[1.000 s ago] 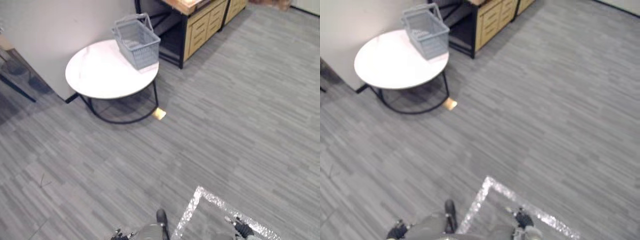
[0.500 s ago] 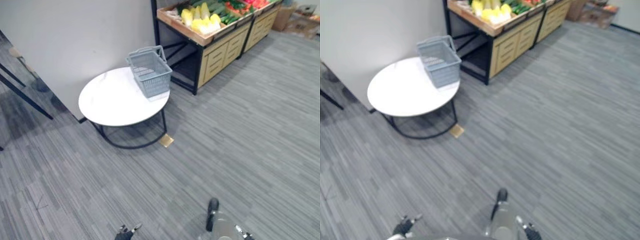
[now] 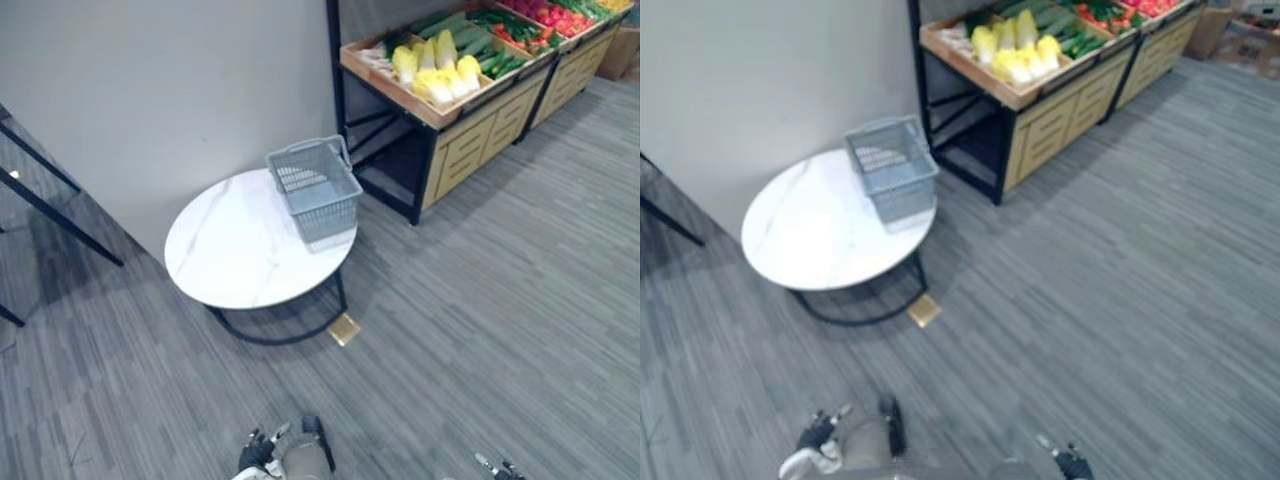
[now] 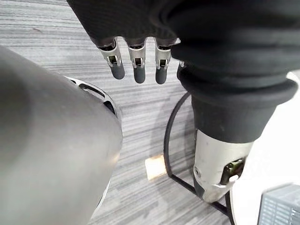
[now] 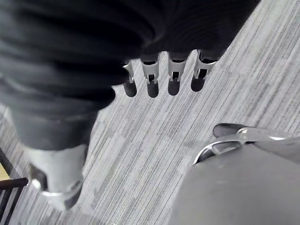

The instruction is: Pick vegetable in the basket

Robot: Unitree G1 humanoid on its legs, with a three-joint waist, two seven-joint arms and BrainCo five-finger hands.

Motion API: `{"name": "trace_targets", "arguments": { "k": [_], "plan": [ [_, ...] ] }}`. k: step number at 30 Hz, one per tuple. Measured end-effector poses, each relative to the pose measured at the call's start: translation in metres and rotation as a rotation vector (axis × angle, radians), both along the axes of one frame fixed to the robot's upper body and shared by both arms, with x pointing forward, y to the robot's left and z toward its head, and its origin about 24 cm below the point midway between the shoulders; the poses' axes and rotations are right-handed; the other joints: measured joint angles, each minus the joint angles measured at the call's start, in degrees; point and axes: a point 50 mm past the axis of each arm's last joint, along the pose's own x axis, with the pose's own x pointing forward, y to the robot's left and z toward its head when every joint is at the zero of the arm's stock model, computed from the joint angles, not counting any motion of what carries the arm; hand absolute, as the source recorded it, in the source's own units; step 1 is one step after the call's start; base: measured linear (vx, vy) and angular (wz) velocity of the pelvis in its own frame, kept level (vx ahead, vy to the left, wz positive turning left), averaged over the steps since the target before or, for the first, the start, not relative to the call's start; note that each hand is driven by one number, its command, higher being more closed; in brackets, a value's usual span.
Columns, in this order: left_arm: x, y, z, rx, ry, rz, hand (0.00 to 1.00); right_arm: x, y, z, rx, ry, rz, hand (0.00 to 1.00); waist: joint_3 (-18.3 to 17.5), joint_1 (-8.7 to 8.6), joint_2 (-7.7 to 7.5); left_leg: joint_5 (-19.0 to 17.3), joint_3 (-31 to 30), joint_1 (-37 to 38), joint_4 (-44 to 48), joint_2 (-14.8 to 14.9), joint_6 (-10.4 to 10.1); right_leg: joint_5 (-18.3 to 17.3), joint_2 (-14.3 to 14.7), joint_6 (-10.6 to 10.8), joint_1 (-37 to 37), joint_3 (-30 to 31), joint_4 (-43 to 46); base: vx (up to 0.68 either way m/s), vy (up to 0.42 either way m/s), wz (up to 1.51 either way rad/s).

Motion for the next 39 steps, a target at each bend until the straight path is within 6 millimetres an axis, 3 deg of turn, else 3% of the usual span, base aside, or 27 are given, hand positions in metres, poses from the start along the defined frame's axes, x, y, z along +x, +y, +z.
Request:
{"name": "trace_targets", "arguments": {
  "k": [1,2,3,6,8,9,10,11,12,13,15,16,17,18,19,20,21,22,23,24,26,28,32,35,37,38,39],
  "plan": [
    [0.001,0.004,0.001,0.016,-0.005,-0.007,0.0,0.0,0.006,-0.001,0.015,0.004,0.01,0.0,-1.1,0.14,-1.3,0.8,2.2,-1.0,3.7,-0.7,0.7,-0.5,-1.5,-0.7,0.6,1.0,-0.4,0.46,0.282,-0.07],
    [0.004,0.007,0.003,0.029,-0.012,-0.015,0.0,-0.002,0.009,-0.003,0.025,0.011,0.007,0.0,-1.4,0.03,-2.2,-0.6,2.8,-2.2,6.1,-0.6,2.1,-0.2,-1.8,-1.1,0.5,2.0,-0.6,0.48,0.242,-0.03],
    [0.008,0.016,0.006,0.058,-0.023,-0.018,0.0,-0.003,0.013,-0.005,0.042,0.027,0.005,0.0,-1.2,0.23,-3.51,-4.4,2.9,-3.9,10.8,-0.5,2.2,3.0,-2.3,-1.3,0.4,4.0,-1.1,0.38,0.208,-0.06],
    [-0.001,0.033,0.004,0.097,0.035,-0.017,0.0,-0.006,0.02,-0.007,0.062,0.044,0.001,0.0,-2.5,0.76,-5.48,-7.5,3.8,-1.9,13.3,-1.6,3.6,9.2,-4.1,-0.5,-1.0,7.9,2.8,0.48,0.315,-0.16],
    [-0.006,0.035,0.002,0.107,0.075,-0.048,0.0,-0.007,0.02,-0.008,0.072,0.044,-0.01,0.0,-3.0,0.56,-6.13,-8.7,4.7,2.8,9.0,-3.8,3.6,14.9,-6.6,-0.3,-6.9,11.5,16.3,0.42,0.267,0.03],
    [-0.009,0.035,0.002,0.116,0.086,-0.073,0.0,-0.01,0.021,-0.008,0.075,0.053,-0.02,0.0,-2.8,0.54,-6.73,-9.2,5.4,6.7,6.1,-5.3,4.0,21.6,-8.8,-0.7,-11.0,13.2,25.9,0.37,0.182,0.1],
    [-0.011,0.035,0.001,0.119,0.094,-0.085,0.0,-0.012,0.021,-0.009,0.077,0.06,-0.02,0.0,-2.6,0.41,-6.39,-9.5,5.8,8.8,4.6,-5.8,4.2,24.7,-9.9,-0.7,-13.0,14.0,30.9,0.36,0.115,0.08],
    [-0.016,0.035,0.0,0.124,0.116,-0.12,0.0,-0.013,0.023,-0.009,0.083,0.063,-0.015,0.0,-2.5,0.21,-6.56,-10.8,6.0,12.5,3.4,-6.5,4.5,23.9,-10.9,-1.0,-17.2,14.4,42.2,0.28,0.052,0.03],
    [-0.019,0.036,0.0,0.129,0.129,-0.135,0.0,-0.012,0.023,-0.009,0.085,0.062,-0.008,0.0,-2.4,0.05,-6.48,-12.0,5.9,15.4,2.7,-6.9,4.4,20.1,-10.8,-2.0,-20.0,14.0,49.0,0.4,0.034,0.09],
    [-0.024,0.036,-0.001,0.127,0.146,-0.145,0.0,-0.012,0.022,-0.009,0.083,0.061,-0.002,0.0,-2.3,-0.4,-6.43,-13.0,5.6,19.1,1.0,-7.6,4.7,13.9,-10.4,-3.6,-22.4,11.2,54.1,0.27,0.009,0.16],
    [-0.025,0.032,-0.002,0.122,0.151,-0.155,0.0,-0.009,0.022,-0.008,0.08,0.054,0.013,0.0,-2.2,-0.99,-6.13,-13.6,4.3,22.9,-1.3,-8.0,4.0,5.5,-9.4,-6.4,-25.0,4.2,52.5,0.36,-0.04,0.44],
    [-0.024,0.031,-0.003,0.119,0.146,-0.157,0.0,-0.008,0.022,-0.008,0.077,0.05,0.027,0.0,-2.2,-1.15,-6.03,-13.8,3.0,24.2,-2.4,-7.9,3.6,3.5,-8.0,-6.8,-26.1,0.1,45.3,0.38,-0.098,0.61],
    [-0.023,0.03,-0.003,0.118,0.144,-0.157,0.0,-0.007,0.022,-0.008,0.078,0.049,0.029,0.0,-2.2,-1.29,-6.03,-13.8,2.1,24.4,-2.6,-7.8,3.2,3.4,-7.2,-6.9,-26.4,-1.1,40.6,0.31,-0.16,0.82],
    [-0.021,0.03,-0.002,0.116,0.138,-0.155,0.0,-0.008,0.022,-0.008,0.079,0.051,0.03,0.0,-2.2,-1.64,-6.08,-14.0,-0.2,24.4,-2.6,-7.7,2.0,4.2,-5.2,-6.4,-26.9,-1.1,29.5,0.35,-0.238,1.09],
    [-0.021,0.031,-0.002,0.119,0.137,-0.154,0.0,-0.009,0.022,-0.008,0.081,0.057,0.031,0.0,-2.2,-1.91,-6.36,-14.7,-2.9,24.3,-2.5,-7.9,0.5,7.0,-3.6,-5.0,-26.4,1.6,16.8,0.37,-0.272,1.15],
    [-0.021,0.032,-0.001,0.121,0.135,-0.152,0.0,-0.009,0.022,-0.008,0.082,0.059,0.031,0.0,-2.1,-2.0,-6.8,-15.1,-4.1,24.4,-2.5,-8.0,-0.4,12.3,-2.9,-6.0,-25.6,3.3,12.8,0.39,-0.258,0.9],
    [-0.022,0.022,-0.004,0.095,0.138,-0.152,0.0,-0.008,0.014,-0.007,0.065,0.059,0.031,0.0,-1.8,-1.32,-3.84,-14.7,-4.7,24.7,-3.3,-5.6,-1.2,11.9,-0.6,-6.0,-23.5,1.5,12.2,0.36,-0.211,0.74],
    [-0.018,0.013,-0.005,0.074,0.128,-0.163,0.0,0.002,0.001,-0.002,0.028,0.025,0.033,0.0,-0.4,-1.29,-1.07,-14.2,-5.0,24.5,-3.7,-3.5,-1.7,11.6,0.6,-6.1,-25.1,4.8,17.1,0.3,-0.132,0.61],
    [-0.018,0.01,-0.006,0.066,0.124,-0.161,0.0,0.006,-0.005,0.0,0.014,0.013,0.036,0.0,0.1,-1.19,-0.17,-14.2,-5.9,25.3,-4.2,-2.5,-2.4,11.5,1.0,-5.9,-27.9,8.1,22.8,0.23,-0.088,0.63],
    [-0.019,0.011,-0.006,0.062,0.125,-0.141,0.0,0.01,-0.008,0.001,0.007,0.003,0.04,0.0,0.5,-1.18,-0.01,-13.5,-6.9,26.6,-5.4,-2.3,-3.7,7.7,0.8,-5.9,-30.8,11.5,27.5,0.15,-0.098,0.74],
    [-0.033,0.03,-0.005,0.102,0.158,-0.103,0.0,0.001,0.009,-0.004,0.064,0.026,0.057,0.0,-0.2,-1.29,-3.98,-14.0,-10.6,27.9,-6.8,-3.5,-6.1,4.9,-1.0,-3.3,-28.7,13.4,22.4,0.19,-0.26,0.97],
    [-0.049,0.027,-0.009,0.073,0.208,-0.041,0.0,0.001,0.008,-0.004,0.068,0.031,0.064,0.0,-1.2,-0.95,-2.89,-12.2,-12.4,26.9,-6.3,0.6,-6.6,0.9,1.2,-4.4,-27.9,8.8,23.5,0.23,-0.327,0.65],
    [-0.065,0.023,-0.012,0.045,0.246,0.009,0.0,-0.002,0.006,-0.005,0.064,0.045,0.073,0.0,-1.6,-0.92,-1.96,-5.4,-15.9,20.0,2.3,2.1,-6.1,1.1,2.6,-5.0,-22.5,4.1,16.3,0.16,-0.226,0.5],
    [-0.066,0.016,-0.014,0.025,0.247,0.021,0.0,-0.004,0.002,-0.004,0.051,0.061,0.104,0.0,-1.5,-0.86,-0.85,-0.7,-15.2,16.0,8.7,2.1,-7.8,3.1,2.8,-6.1,-18.2,2.3,11.0,0.17,-0.116,0.36],
    [-0.064,0.013,-0.014,0.021,0.24,0.02,0.0,0.0,-0.002,-0.003,0.038,0.056,0.115,0.0,-1.3,-0.8,-1.07,-1.7,-8.9,13.8,10.1,2.2,-8.2,5.4,1.8,-6.6,-14.9,1.3,6.0,0.13,-0.006,0.24],
    [-0.063,0.012,-0.014,0.018,0.239,0.02,0.0,0.004,-0.005,-0.002,0.027,0.045,0.111,0.0,-1.3,-0.97,-0.81,-3.3,-4.3,13.3,6.2,1.1,-7.9,6.1,1.2,-6.3,-14.4,1.0,4.5,0.14,0.072,0.04],
    [-0.062,0.011,-0.014,0.016,0.237,0.023,0.0,0.01,-0.011,0.001,0.004,0.029,0.105,0.0,-1.3,-1.18,-0.31,-1.5,-2.3,13.4,-1.1,-1.0,-6.3,6.7,1.0,-5.6,-14.5,0.9,3.9,0.13,0.102,-0.01]
  ]
}}
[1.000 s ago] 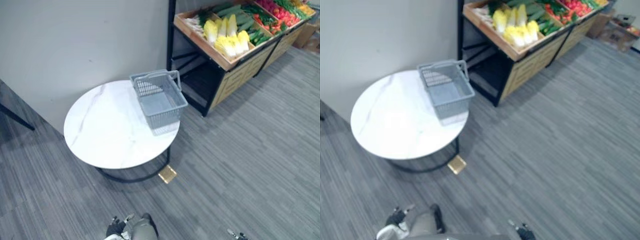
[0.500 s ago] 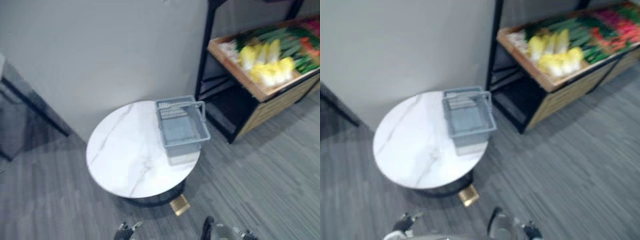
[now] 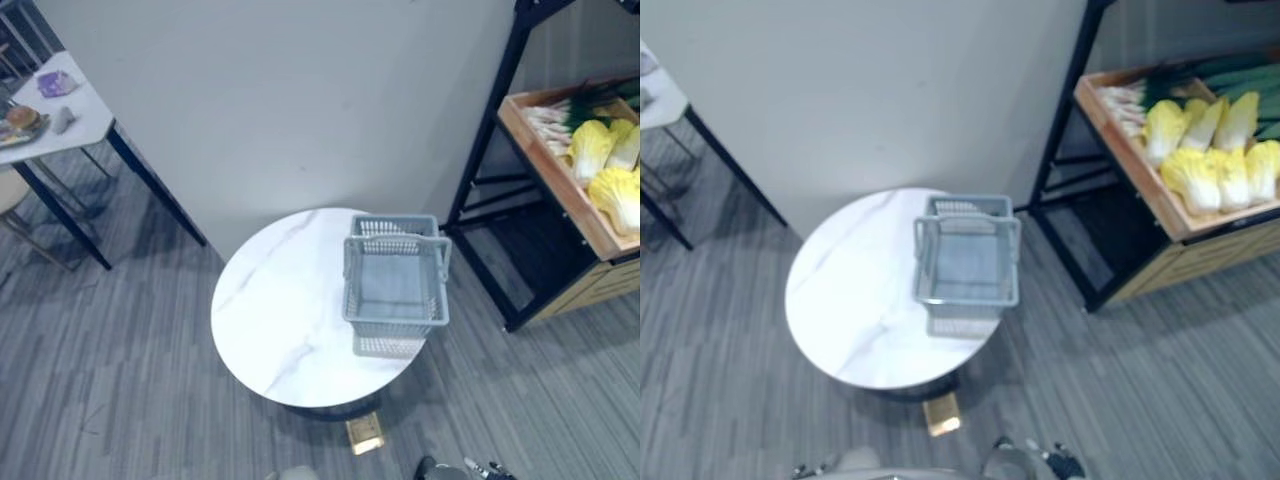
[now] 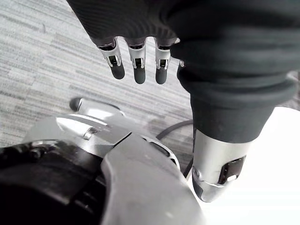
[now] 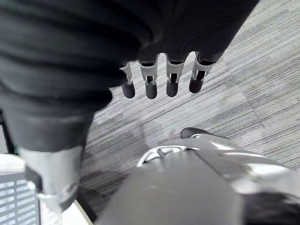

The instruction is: Pick vegetable in the basket

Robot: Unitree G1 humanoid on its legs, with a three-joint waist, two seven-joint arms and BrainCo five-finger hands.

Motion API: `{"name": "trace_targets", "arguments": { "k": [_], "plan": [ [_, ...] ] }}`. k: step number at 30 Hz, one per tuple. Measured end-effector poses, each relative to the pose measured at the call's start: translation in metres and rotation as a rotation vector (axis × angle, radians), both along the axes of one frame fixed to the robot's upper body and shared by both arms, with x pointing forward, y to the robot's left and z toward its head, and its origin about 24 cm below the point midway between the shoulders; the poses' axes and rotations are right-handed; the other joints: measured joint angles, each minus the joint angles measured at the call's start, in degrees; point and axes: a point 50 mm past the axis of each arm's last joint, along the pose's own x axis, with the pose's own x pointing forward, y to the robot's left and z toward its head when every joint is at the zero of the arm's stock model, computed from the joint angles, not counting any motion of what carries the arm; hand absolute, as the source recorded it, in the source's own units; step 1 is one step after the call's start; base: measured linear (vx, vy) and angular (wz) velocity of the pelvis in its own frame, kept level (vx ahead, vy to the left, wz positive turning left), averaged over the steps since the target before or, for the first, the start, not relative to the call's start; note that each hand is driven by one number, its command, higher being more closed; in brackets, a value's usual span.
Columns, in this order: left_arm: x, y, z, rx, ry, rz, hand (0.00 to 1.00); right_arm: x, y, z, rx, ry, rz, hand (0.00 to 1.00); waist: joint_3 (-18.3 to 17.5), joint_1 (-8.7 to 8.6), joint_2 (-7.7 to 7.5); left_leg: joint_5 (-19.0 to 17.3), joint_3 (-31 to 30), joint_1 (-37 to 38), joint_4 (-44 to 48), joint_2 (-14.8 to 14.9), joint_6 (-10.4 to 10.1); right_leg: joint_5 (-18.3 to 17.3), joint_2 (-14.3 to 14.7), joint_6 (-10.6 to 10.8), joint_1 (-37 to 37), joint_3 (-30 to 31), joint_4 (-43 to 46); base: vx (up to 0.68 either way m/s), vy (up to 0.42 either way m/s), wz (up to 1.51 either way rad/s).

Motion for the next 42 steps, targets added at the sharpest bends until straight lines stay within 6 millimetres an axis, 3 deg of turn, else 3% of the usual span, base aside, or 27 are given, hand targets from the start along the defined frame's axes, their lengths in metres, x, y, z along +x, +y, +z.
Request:
{"name": "trace_targets", "arguments": {
  "k": [2,4,9,14,17,19,21,22,23,25,26,28,32,35,37,40,42],
  "plan": [
    [0.001,-0.006,-0.001,-0.013,-0.003,0.007,0.0,0.006,-0.007,0.003,-0.019,-0.019,-0.013,0.0,-0.1,-0.15,1.71,5.5,2.1,0.2,-6.5,-1.5,2.3,0.5,1.1,0.8,-0.3,0.3,-0.4,0.1,0.122,-0.09],
    [0.002,-0.001,0.0,0.003,-0.007,0.017,0.0,0.007,-0.006,0.003,-0.017,-0.021,-0.012,0.0,-0.4,-0.48,1.11,5.3,2.5,1.7,-10.5,-2.9,2.3,2.2,1.2,2.1,0.2,0.6,-3.5,0.09,0.12,-0.05],
    [0.003,0.005,0.002,0.019,-0.011,0.014,0.0,0.007,-0.009,0.004,-0.044,-0.016,-0.015,0.0,-0.4,-0.55,0.63,5.3,2.7,2.9,-13.8,-4.3,2.4,4.0,0.9,3.0,1.0,0.6,-6.4,0.01,0.074,-0.01],
    [0.003,0.008,0.002,0.03,-0.003,-0.025,0.0,0.009,-0.042,0.014,-0.148,-0.008,-0.021,0.0,-0.8,-0.49,1.78,4.9,3.9,5.3,-16.0,-4.1,2.8,4.1,1.5,3.1,1.6,1.5,-6.3,-0.04,0.013,-0.1],
    [0.001,0.014,0.003,0.05,0.007,-0.062,0.0,0.036,-0.078,0.038,-0.289,-0.051,0.073,0.0,-0.9,-0.53,1.88,4.9,4.3,5.0,-16.0,-4.2,2.9,4.4,1.4,3.3,0.5,2.5,-6.3,-0.08,0.017,-0.18],
    [-0.007,0.019,0.004,0.059,0.03,-0.099,0.0,0.083,-0.104,0.076,-0.487,-0.133,0.291,0.0,-0.8,-0.54,1.85,4.8,6.3,4.7,-16.3,-4.2,2.9,5.1,1.6,3.3,-1.4,4.5,-6.6,-0.08,0.022,-0.44],
    [-0.011,0.02,0.004,0.06,0.043,-0.113,0.0,0.121,-0.11,0.109,-0.615,-0.238,0.424,0.0,-0.7,-0.62,1.53,4.7,7.4,4.1,-16.3,-4.2,2.9,5.8,1.8,3.2,-2.4,5.7,-7.1,-0.05,0.011,-0.36],
    [-0.011,0.021,0.004,0.058,0.046,-0.125,0.0,0.151,-0.108,0.14,-0.726,-0.329,0.542,0.0,-0.7,-0.8,1.57,4.7,7.9,3.5,-16.3,-4.3,2.7,6.3,1.9,3.1,-3.4,6.5,-7.3,-0.03,0.01,-0.29],
    [-0.011,0.02,0.004,0.057,0.047,-0.137,0.0,0.165,-0.104,0.155,-0.775,-0.376,0.597,0.0,-0.7,-0.78,1.53,4.7,8.3,3.4,-16.3,-4.2,2.8,6.5,1.9,3.1,-3.8,6.8,-7.3,-0.03,0.006,-0.21],
    [-0.009,0.019,0.004,0.046,0.036,-0.148,0.0,0.205,-0.081,0.213,-0.933,-0.59,0.75,0.0,-0.5,-0.83,1.3,4.9,8.4,2.5,-16.3,-4.2,3.1,7.4,2.1,3.3,-4.5,6.9,-7.6,0.0,-0.003,-0.07],
    [-0.009,0.019,0.004,0.046,0.035,-0.148,0.0,0.213,-0.075,0.226,-0.968,-0.636,0.78,0.0,-0.5,-0.79,1.26,5.0,8.3,2.4,-16.3,-4.2,3.1,7.4,2.2,3.3,-4.5,6.8,-7.8,0.03,-0.004,0.05],
    [-0.007,0.02,0.005,0.049,0.026,-0.146,0.0,0.234,-0.052,0.27,-1.065,-0.807,0.86,0.0,-0.4,-0.54,0.77,5.3,7.8,1.6,-16.2,-4.2,3.5,7.9,2.2,3.0,-4.8,6.5,-8.3,0.05,0.0,0.09],
    [0.0,0.022,0.007,0.061,-0.003,-0.14,0.0,0.256,-0.028,0.308,-1.14,-0.931,0.937,0.0,0.4,0.68,-0.84,5.6,6.9,0.5,-16.0,-4.4,3.8,8.5,2.1,2.7,-5.2,5.7,-8.4,0.07,0.002,0.13],
    [0.005,0.026,0.009,0.072,-0.022,-0.111,0.0,0.275,0.009,0.341,-1.199,-1.034,1.062,0.0,0.8,1.29,-1.93,5.7,6.4,-0.7,-16.0,-4.5,3.9,9.5,2.2,2.4,-5.2,5.1,-10.1,0.06,-0.007,0.08],
    [0.016,0.028,0.01,0.082,-0.048,-0.104,0.0,0.285,0.034,0.36,-1.236,-1.094,1.142,0.0,1.0,2.58,-2.24,5.8,5.0,-1.6,-16.0,-4.5,4.0,9.6,2.3,2.4,-5.3,4.2,-10.3,0.04,-0.017,0.2],
    [0.03,0.029,0.014,0.101,-0.086,-0.108,0.0,0.292,0.057,0.378,-1.264,-1.135,1.231,0.0,1.9,3.54,-2.65,6.2,3.7,-2.5,-16.0,-4.4,4.2,9.6,2.3,2.4,-5.3,3.2,-10.3,0.02,-0.012,0.24],
    [0.038,0.029,0.016,0.11,-0.107,-0.113,0.0,0.298,0.071,0.388,-1.256,-1.17,1.246,0.0,2.4,5.07,-3.1,6.3,3.3,-3.2,-16.0,-4.5,4.2,9.6,2.3,2.4,-5.7,2.8,-10.3,-0.01,-0.008,0.1]
  ]
}}
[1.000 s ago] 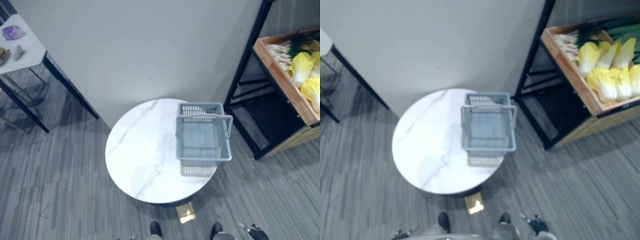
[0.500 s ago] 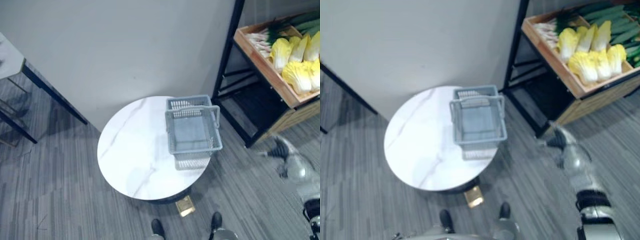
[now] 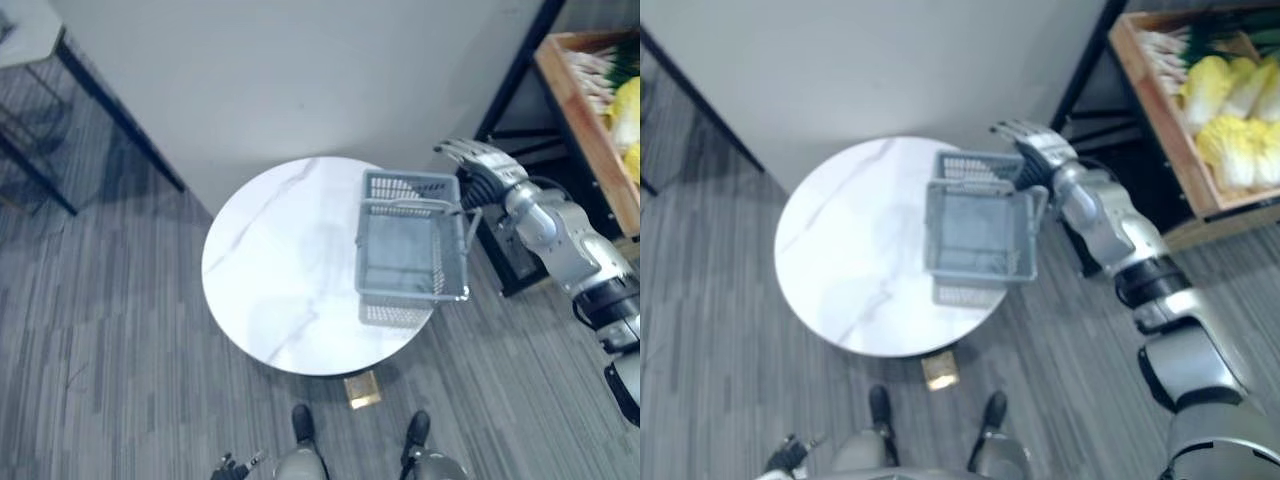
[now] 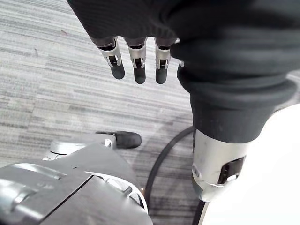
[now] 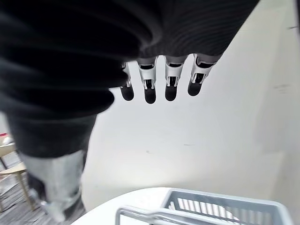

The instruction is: Pick vegetable in the basket

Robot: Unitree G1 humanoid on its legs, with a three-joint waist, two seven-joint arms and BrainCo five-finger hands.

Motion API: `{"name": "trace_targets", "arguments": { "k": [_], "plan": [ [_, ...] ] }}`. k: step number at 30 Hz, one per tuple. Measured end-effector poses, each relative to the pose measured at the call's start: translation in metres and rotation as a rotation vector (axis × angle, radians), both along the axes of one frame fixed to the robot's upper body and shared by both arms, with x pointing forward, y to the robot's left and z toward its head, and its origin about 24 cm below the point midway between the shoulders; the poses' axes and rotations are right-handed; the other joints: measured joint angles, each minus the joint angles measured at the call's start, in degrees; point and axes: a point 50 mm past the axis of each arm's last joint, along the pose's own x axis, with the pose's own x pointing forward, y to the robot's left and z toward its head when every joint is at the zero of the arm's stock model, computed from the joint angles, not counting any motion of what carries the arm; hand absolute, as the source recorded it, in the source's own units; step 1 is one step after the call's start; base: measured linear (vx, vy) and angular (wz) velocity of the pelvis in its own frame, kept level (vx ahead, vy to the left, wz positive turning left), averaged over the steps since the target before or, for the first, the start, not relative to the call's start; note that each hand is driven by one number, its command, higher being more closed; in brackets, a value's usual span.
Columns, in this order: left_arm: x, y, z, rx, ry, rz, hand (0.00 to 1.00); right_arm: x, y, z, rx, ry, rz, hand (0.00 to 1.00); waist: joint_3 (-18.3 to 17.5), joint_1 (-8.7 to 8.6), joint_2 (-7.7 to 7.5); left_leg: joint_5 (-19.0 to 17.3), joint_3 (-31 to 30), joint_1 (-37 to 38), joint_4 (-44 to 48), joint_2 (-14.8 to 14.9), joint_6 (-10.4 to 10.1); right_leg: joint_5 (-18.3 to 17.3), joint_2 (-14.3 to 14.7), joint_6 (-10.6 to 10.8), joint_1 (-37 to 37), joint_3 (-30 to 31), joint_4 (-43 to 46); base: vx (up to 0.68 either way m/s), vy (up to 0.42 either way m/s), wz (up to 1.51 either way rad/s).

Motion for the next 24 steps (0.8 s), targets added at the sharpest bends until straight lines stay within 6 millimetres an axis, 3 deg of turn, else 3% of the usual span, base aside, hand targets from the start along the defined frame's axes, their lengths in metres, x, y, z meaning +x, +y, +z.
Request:
{"name": "trace_targets", "arguments": {
  "k": [6,13,24],
  "plan": [
    [0.007,0.0,0.002,0.013,-0.013,-0.022,0.0,0.015,0.03,0.009,0.019,0.015,0.032,0.0,2.9,1.35,-0.76,0.7,-1.4,-1.5,0.0,-0.1,0.1,0.0,-0.1,0.0,-0.7,-1.1,0.2,-0.01,-0.004,0.11],
    [0.024,-0.003,0.005,0.023,-0.045,-0.062,0.0,0.029,0.022,-0.002,0.052,0.082,-0.064,0.0,4.9,2.03,-0.66,1.4,-2.7,-3.2,-0.1,-0.1,0.2,0.0,-0.1,0.0,-1.5,-2.3,0.3,0.01,-0.005,0.09],
    [0.041,0.0,0.013,0.063,-0.095,-0.091,0.0,0.04,-0.004,0.011,0.154,0.067,-0.226,0.0,7.9,2.29,-0.07,2.4,-4.9,-6.3,-0.1,-0.1,0.2,0.0,-0.1,-0.1,-3.2,-4.3,0.4,0.01,0.0,0.1]
  ]
}}
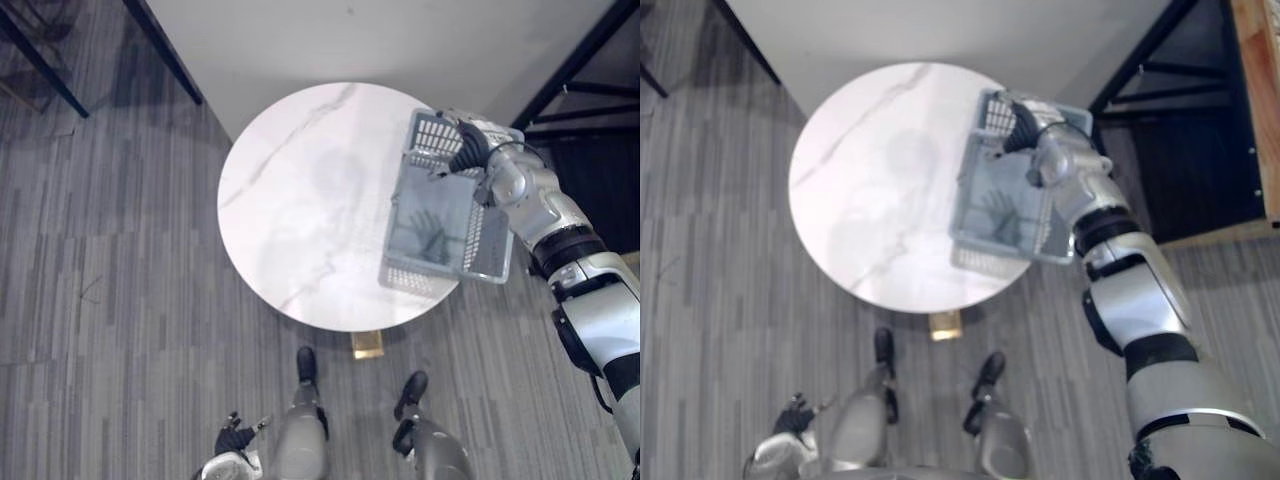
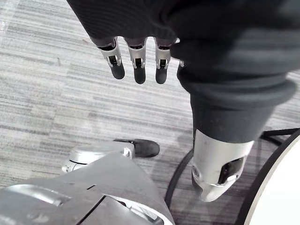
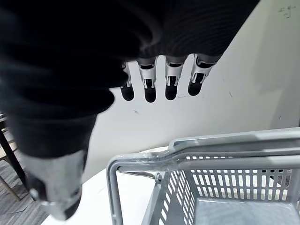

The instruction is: Pick vegetable in the basket

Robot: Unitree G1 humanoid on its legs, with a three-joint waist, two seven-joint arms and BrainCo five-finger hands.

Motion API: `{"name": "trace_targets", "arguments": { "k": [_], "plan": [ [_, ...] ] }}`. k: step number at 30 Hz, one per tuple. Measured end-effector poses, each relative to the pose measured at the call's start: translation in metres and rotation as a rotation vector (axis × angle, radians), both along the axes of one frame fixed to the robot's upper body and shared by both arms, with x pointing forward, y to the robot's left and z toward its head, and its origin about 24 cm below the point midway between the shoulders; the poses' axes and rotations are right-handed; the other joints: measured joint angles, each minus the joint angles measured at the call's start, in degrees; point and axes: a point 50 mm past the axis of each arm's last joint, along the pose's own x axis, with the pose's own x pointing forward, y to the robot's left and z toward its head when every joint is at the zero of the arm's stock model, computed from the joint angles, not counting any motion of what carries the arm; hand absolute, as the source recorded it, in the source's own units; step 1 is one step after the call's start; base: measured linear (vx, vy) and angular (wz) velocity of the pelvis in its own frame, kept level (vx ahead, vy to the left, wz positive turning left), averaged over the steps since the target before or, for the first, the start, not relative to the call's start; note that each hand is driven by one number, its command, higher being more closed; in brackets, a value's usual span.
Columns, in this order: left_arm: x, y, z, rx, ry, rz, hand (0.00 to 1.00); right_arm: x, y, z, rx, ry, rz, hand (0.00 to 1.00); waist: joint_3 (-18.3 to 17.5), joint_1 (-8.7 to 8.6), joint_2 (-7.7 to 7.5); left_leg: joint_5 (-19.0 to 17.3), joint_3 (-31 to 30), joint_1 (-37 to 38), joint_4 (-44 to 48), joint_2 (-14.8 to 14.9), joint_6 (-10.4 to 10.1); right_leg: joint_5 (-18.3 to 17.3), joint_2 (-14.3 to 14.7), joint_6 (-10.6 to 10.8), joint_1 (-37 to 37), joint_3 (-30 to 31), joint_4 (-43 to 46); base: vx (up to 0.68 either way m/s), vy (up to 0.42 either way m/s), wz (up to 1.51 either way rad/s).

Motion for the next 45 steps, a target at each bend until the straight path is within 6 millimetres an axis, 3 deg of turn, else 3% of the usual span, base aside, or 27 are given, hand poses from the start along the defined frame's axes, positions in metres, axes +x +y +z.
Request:
{"name": "trace_targets", "arguments": {
  "k": [7,12,13,21,28,38,41,45],
  "plan": [
    [0.008,-0.003,0.002,0.008,-0.017,-0.027,0.0,0.002,-0.006,0.0,0.028,0.006,-0.035,0.0,1.5,0.15,1.55,0.2,-0.5,-0.8,0.0,0.0,0.0,0.0,0.0,0.0,-0.4,-0.5,0.0,0.02,0.004,0.03],
    [0.012,-0.005,0.003,0.009,-0.024,-0.037,0.0,0.002,-0.011,0.003,0.046,-0.013,-0.058,0.0,2.8,-0.14,1.77,0.6,-0.8,-2.5,0.0,0.0,0.1,0.0,-0.1,0.0,-2.2,-0.6,0.6,0.0,0.002,0.01],
    [0.013,-0.005,0.003,0.007,-0.029,-0.035,0.0,0.002,-0.013,0.007,0.066,-0.029,-0.065,1.0,3.1,-0.15,1.78,0.7,-0.9,-2.6,0.0,0.0,0.1,0.0,-0.1,0.0,-2.3,-0.6,0.7,0.0,0.0,0.0],
    [0.015,-0.006,0.004,0.008,-0.032,-0.042,0.0,0.002,-0.013,0.007,0.044,-0.031,-0.069,1.0,3.5,-0.15,2.11,0.7,-0.9,-2.6,0.0,0.0,0.1,-0.1,-0.2,-0.1,-2.4,-0.6,0.8,0.0,0.002,0.0],
    [0.015,-0.006,0.004,0.007,-0.033,-0.047,0.0,0.002,-0.008,-0.007,-0.114,0.004,-0.047,1.0,3.6,-0.05,2.25,0.7,-1.0,-2.6,0.0,-0.1,0.1,-0.1,-0.2,-0.1,-2.4,-0.6,1.0,0.0,0.0,0.0],
    [0.015,-0.006,0.004,0.009,-0.031,-0.051,0.0,-0.002,-0.02,-0.02,-0.283,0.051,-0.048,1.0,3.6,0.5,2.24,1.1,-1.9,-2.4,0.0,-0.3,0.4,-0.2,-0.7,-0.3,-2.1,-1.1,2.0,0.01,0.01,0.04],
    [0.015,-0.006,0.004,0.011,-0.027,-0.058,0.0,-0.003,-0.02,-0.033,-0.325,0.101,-0.037,1.0,3.6,1.25,2.11,1.1,-0.9,-0.5,0.0,-0.3,0.4,-0.2,-0.8,-0.3,-1.0,-0.3,2.5,0.0,0.005,-0.11],
    [0.018,-0.006,0.005,0.028,-0.03,-0.086,0.0,-0.009,-0.012,-0.06,-0.383,0.183,0.038,1.0,3.4,0.9,1.76,1.0,0.3,2.3,-0.2,0.0,0.3,-0.3,-0.5,-0.3,0.9,1.2,2.4,-0.01,-0.004,-0.18]
  ]
}}
